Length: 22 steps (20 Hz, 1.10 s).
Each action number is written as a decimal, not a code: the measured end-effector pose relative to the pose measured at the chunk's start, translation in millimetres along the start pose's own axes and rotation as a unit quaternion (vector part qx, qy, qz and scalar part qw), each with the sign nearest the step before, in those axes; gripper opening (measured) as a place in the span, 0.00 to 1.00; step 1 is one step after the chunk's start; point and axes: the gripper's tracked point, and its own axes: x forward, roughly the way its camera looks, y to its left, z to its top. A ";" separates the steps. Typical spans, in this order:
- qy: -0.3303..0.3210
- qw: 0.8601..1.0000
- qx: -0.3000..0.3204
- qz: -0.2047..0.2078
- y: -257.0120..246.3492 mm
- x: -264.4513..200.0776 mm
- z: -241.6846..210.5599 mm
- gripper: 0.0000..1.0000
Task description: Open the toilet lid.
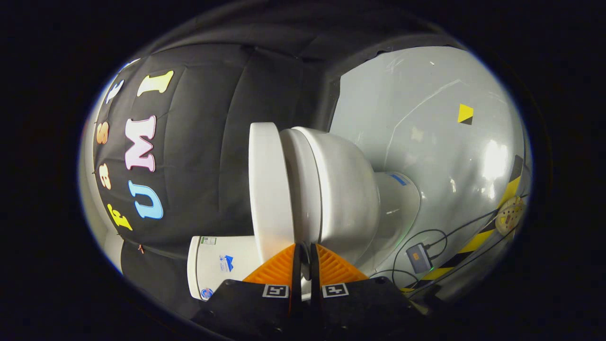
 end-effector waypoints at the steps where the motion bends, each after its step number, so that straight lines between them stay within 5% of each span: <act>1: 0.002 1.000 -0.010 0.004 4.8 0.0 -1.7 0.11; 10: 0.005 0.990 -0.139 -0.024 36.2 -11.3 -7.6 0.06; 22: -0.022 0.937 -0.344 -0.050 149.4 -44.5 -42.1 0.06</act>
